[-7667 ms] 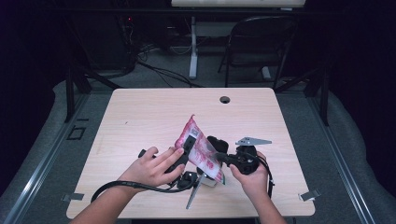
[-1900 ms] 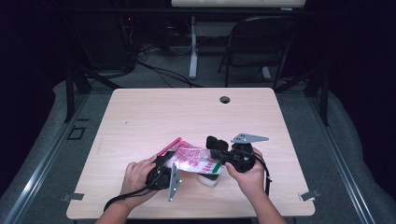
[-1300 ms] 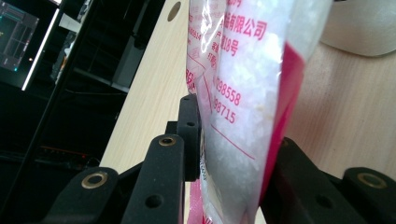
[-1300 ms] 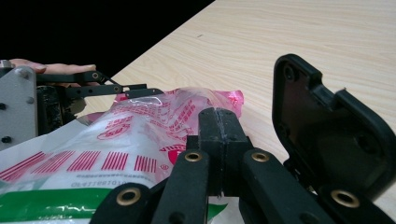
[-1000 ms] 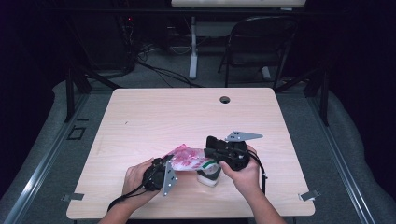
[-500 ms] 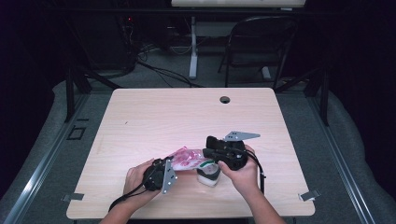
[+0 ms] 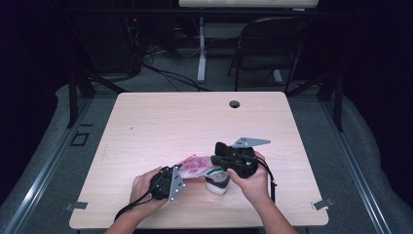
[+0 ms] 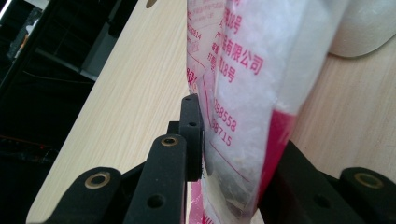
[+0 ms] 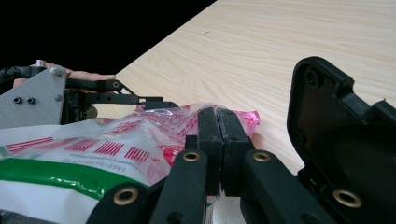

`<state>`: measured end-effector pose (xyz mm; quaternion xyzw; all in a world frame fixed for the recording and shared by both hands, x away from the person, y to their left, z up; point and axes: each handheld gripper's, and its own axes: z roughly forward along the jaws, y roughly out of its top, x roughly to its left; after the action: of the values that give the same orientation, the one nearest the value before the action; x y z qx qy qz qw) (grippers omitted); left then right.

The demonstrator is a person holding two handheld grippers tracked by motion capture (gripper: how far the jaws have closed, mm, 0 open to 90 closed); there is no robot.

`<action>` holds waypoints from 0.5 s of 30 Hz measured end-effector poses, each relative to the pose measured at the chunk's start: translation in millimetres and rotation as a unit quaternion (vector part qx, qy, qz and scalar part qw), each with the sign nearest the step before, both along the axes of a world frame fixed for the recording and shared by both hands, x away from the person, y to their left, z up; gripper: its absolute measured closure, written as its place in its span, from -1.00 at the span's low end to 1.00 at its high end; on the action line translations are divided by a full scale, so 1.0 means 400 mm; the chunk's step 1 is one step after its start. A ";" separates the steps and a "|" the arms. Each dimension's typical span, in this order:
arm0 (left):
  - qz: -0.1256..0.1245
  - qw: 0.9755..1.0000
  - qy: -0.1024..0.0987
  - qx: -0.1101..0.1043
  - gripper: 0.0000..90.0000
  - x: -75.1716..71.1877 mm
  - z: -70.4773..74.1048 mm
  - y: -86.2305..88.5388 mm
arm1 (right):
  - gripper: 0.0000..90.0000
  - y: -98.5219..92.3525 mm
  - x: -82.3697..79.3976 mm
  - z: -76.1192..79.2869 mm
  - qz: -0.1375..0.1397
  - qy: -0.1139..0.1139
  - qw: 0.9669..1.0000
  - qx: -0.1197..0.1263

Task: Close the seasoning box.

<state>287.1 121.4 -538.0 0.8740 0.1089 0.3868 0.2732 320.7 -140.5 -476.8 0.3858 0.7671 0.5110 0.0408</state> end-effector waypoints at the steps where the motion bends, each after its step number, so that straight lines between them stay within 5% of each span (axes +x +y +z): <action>1: 0.000 1.000 0.001 0.000 0.75 0.000 0.000 0.000 | 1.00 0.000 0.000 0.000 0.000 0.000 1.000 0.000; 15: -0.002 1.000 0.010 0.000 0.77 0.001 -0.003 -0.001 | 0.97 0.001 0.000 0.000 0.003 -0.001 1.000 -0.002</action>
<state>287.4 121.0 -539.2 0.8779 0.1098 0.3776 0.2734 320.5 -140.3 -476.7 0.3834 0.7689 0.5101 0.0405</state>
